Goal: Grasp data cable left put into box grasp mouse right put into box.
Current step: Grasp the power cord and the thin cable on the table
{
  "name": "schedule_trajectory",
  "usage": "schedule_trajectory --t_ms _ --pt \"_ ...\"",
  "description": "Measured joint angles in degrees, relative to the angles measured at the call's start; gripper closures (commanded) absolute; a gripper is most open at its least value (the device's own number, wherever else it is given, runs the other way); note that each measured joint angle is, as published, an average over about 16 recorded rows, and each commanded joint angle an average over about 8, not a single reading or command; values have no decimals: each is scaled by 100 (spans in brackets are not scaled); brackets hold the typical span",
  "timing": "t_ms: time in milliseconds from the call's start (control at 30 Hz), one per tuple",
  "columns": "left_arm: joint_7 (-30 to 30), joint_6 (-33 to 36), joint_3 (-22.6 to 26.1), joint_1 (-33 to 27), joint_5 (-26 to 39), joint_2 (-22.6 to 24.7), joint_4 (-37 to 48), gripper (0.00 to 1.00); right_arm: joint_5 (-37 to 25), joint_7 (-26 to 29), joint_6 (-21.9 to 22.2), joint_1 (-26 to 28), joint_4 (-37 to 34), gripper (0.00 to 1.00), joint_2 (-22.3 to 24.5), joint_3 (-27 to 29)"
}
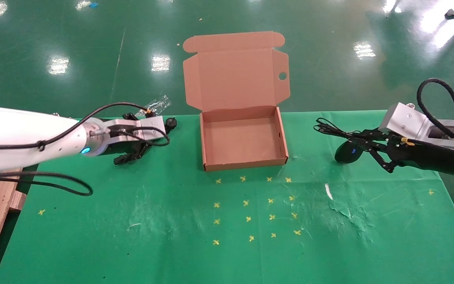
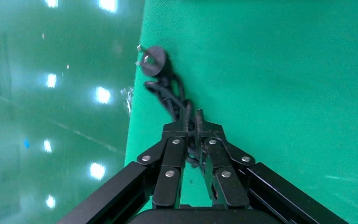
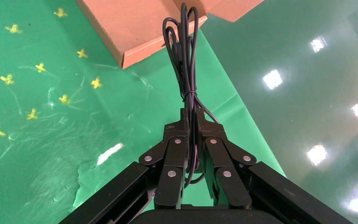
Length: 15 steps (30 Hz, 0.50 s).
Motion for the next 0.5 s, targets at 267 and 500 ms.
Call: schedule_trajectory --t_ms 267,500 --pt "-195 -51 38 -265 259 311 769 0 17 23 -46 -1 35 100 79 16" --pt "-272 -313 64 -507 415 667 1695 0 -17 19 -84 28 48 100 112 9"
